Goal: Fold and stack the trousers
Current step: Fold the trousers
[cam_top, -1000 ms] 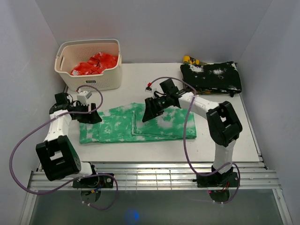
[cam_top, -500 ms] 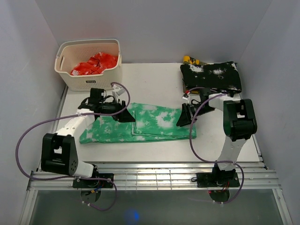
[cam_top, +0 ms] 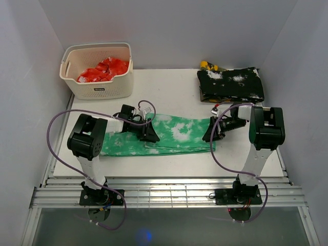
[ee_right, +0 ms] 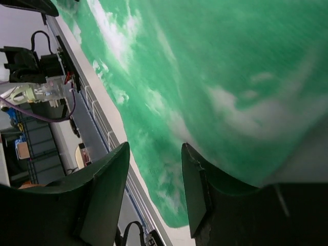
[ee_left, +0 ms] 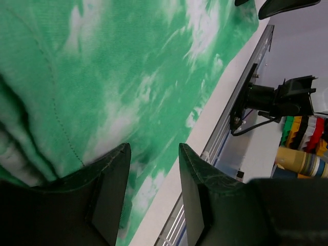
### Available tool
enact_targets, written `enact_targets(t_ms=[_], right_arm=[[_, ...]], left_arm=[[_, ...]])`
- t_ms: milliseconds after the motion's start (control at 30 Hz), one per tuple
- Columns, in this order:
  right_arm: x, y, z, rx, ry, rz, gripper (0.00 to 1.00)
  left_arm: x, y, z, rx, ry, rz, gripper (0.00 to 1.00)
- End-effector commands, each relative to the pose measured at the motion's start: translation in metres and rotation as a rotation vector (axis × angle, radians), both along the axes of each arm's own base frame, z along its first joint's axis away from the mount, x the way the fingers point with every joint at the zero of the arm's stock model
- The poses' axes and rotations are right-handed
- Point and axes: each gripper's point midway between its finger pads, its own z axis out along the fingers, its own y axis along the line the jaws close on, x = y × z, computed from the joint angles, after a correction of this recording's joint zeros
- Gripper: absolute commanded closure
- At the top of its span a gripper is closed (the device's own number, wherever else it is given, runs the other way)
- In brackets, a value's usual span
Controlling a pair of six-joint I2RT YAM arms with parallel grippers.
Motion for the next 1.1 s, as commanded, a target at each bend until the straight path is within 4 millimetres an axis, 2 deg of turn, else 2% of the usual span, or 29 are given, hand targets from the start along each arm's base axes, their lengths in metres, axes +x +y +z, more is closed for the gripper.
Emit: enact_targets(t_ms=[0,67,167,200,267,300,333,433,467,600,700,733,767,833,867,900,933,967,1033,1067], right_arm=[[0.010,-0.029,-0.014,-0.180,-0.068,-0.012,0.48],[0.013,-0.034,-0.005,-0.218,-0.110,-0.018,0.46],[0.018,-0.044,0.016,-0.263,-0.170,-0.047,0.38],[0.019,-0.047,0.023,-0.273,-0.186,-0.062,0.35],[0.018,-0.056,0.035,-0.292,-0.210,-0.090,0.34],[0.015,-0.056,0.039,-0.286,-0.228,-0.073,0.37],[0.012,-0.055,0.042,-0.274,-0.233,-0.059,0.48],[-0.003,-0.039,0.054,-0.155,-0.190,-0.028,0.54],[-0.009,-0.026,0.060,-0.072,-0.140,-0.019,0.54],[-0.026,0.000,0.060,0.057,-0.061,0.045,0.56],[-0.039,0.005,0.040,0.032,0.017,0.052,0.57],[-0.038,0.003,0.031,0.013,0.021,0.048,0.57],[-0.042,-0.001,0.015,-0.028,0.058,0.059,0.57],[-0.046,-0.009,-0.004,-0.092,0.084,0.074,0.60],[-0.046,-0.019,-0.015,-0.149,0.109,0.059,0.60],[-0.045,-0.026,-0.022,-0.185,0.114,0.046,0.60],[-0.039,-0.034,-0.030,-0.228,0.094,0.029,0.60],[-0.035,-0.050,-0.038,-0.300,0.092,0.009,0.60],[-0.027,-0.064,-0.041,-0.348,0.087,-0.028,0.61],[-0.021,-0.074,-0.041,-0.380,0.079,-0.049,0.62]], left_arm=[[0.011,0.003,-0.012,0.065,-0.011,0.022,0.45],[0.011,-0.001,0.002,0.024,-0.057,-0.050,0.38],[0.006,0.000,0.033,0.000,-0.163,-0.124,0.13],[0.005,0.002,0.056,-0.006,-0.230,-0.129,0.04],[0.004,0.008,0.072,0.005,-0.293,-0.121,0.02],[0.002,0.010,0.080,0.000,-0.307,-0.118,0.02],[-0.001,0.011,0.093,-0.018,-0.335,-0.117,0.02],[-0.011,0.008,0.107,-0.074,-0.342,-0.138,0.04],[-0.013,0.007,0.108,-0.089,-0.331,-0.137,0.05],[-0.011,0.003,0.096,-0.113,-0.281,-0.121,0.07],[-0.005,0.002,0.077,-0.097,-0.224,-0.093,0.08],[-0.003,0.002,0.069,-0.084,-0.193,-0.077,0.07],[-0.002,0.002,0.062,-0.077,-0.172,-0.069,0.08],[0.007,0.006,0.035,-0.011,-0.125,-0.031,0.08],[0.012,0.009,0.025,0.025,-0.116,-0.014,0.08],[0.011,0.014,0.006,0.071,-0.061,-0.005,0.09],[0.017,0.021,-0.004,0.113,-0.066,0.008,0.10],[0.026,0.023,-0.007,0.129,-0.072,0.015,0.11],[0.028,0.027,-0.017,0.154,-0.041,0.010,0.12],[0.036,0.025,-0.012,0.149,-0.082,-0.012,0.12]])
